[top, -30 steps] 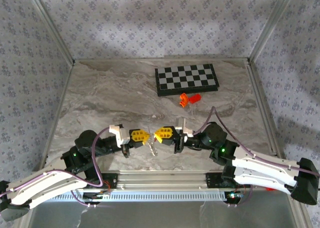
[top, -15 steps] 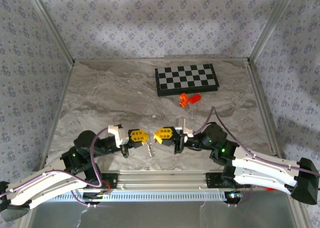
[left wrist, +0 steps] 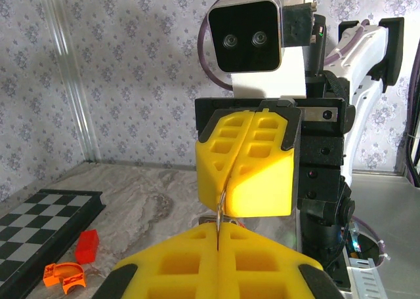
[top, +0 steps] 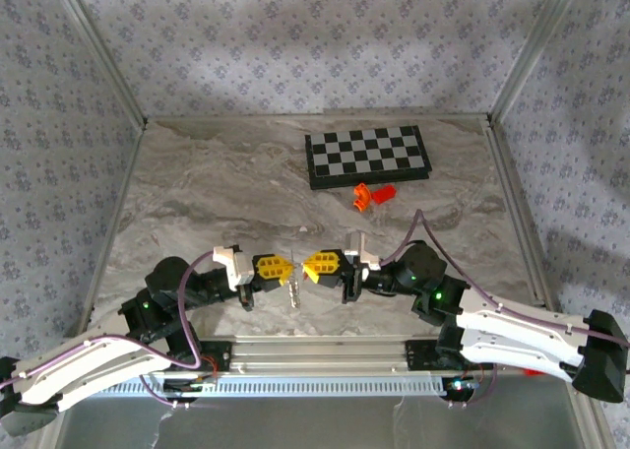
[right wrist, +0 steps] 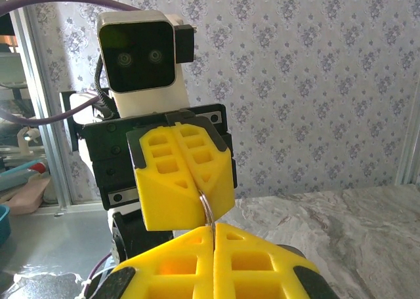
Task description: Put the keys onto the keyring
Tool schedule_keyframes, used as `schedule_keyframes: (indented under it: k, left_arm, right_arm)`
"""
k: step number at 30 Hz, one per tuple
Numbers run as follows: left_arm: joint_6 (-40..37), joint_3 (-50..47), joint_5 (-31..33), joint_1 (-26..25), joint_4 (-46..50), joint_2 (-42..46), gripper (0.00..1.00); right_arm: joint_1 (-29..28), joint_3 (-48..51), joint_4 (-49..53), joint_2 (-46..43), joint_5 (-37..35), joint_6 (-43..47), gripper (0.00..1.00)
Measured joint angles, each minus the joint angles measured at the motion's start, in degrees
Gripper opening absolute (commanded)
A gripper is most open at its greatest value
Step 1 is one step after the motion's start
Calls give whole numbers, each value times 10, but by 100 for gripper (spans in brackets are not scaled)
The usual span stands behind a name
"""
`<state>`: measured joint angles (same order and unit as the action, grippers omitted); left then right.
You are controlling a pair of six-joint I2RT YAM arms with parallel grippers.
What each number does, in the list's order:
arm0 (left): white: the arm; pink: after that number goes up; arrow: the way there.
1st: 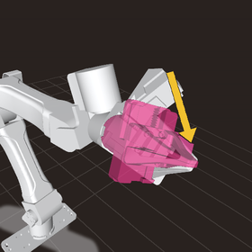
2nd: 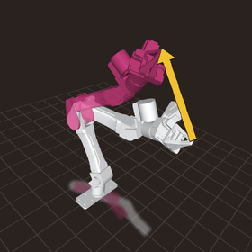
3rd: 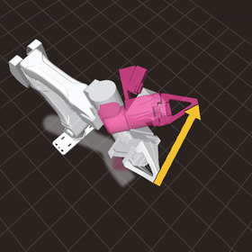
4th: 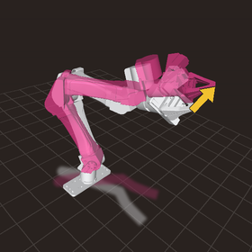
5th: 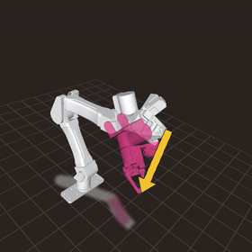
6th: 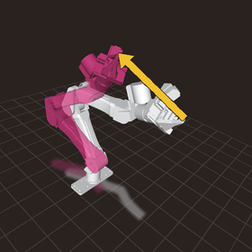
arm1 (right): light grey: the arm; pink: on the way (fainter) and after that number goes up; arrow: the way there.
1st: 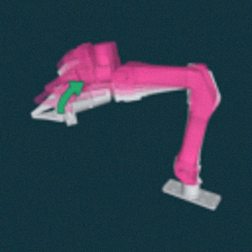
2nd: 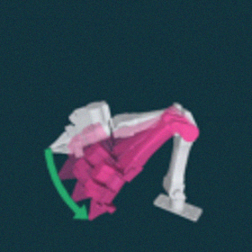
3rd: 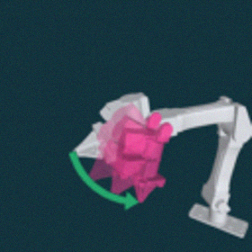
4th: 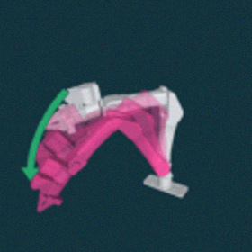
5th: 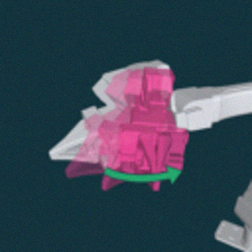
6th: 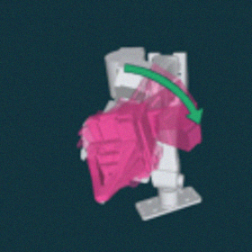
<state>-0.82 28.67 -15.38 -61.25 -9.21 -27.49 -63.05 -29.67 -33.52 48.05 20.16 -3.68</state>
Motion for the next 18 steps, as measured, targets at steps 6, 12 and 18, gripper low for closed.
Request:
schedule_keyframes:
  k: [6,12,18]
  left_arm:
    - [0,0,0,0,0,0,0]
    - [-1,0,2,0,0,0,0]
    - [-1,0,2,0,0,0,0]
  right_arm:
    - [0,0,-3,0,0,0,0]
    - [0,0,-7,5,0,0,0]
    - [0,0,-10,7,2,0,0]
